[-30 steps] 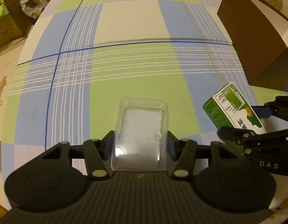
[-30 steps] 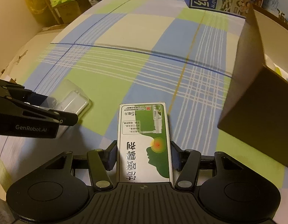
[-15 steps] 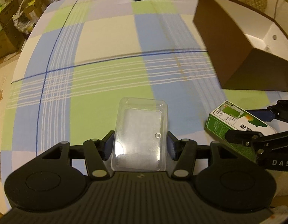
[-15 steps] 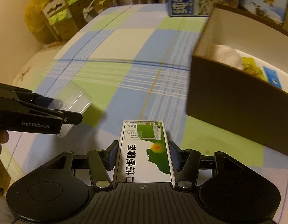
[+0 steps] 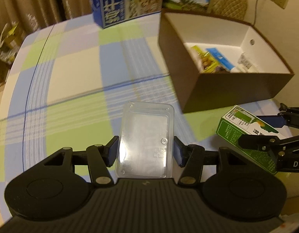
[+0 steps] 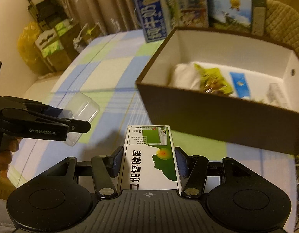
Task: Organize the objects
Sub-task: 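Carry the clear case and medicine box over the brown box with both tools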
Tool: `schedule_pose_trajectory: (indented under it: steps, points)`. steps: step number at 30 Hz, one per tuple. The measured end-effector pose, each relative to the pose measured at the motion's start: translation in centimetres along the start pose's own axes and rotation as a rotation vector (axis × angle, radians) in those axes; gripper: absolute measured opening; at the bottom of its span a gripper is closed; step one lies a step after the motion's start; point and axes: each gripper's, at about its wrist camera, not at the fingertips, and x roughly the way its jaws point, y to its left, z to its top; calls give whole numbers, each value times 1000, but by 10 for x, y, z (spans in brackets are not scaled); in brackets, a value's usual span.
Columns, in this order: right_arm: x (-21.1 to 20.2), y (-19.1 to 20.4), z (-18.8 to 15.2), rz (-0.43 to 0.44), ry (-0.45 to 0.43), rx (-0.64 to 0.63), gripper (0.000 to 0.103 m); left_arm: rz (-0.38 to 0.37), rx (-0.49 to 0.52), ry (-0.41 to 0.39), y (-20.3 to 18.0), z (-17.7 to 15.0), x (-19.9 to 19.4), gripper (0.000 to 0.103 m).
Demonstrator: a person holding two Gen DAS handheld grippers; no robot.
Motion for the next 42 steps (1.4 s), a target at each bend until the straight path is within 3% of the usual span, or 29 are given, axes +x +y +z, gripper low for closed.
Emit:
schedule_pose_trajectory:
  steps: [11, 19, 29, 42]
  points:
    - [-49, -42, 28, -40, -123, 43, 53, -40, 84, -74, -49, 36, -4, 52]
    - [-62, -92, 56, -97, -176, 75, 53, -56, 125, -111, -86, 77, 10, 52]
    - [-48, -149, 86, -125, -186, 124, 53, -63, 148, -103, -126, 132, 46, 52]
    - [-8, -205, 115, -135, -139, 178, 53, -17, 163, -29, -158, 174, 109, 52]
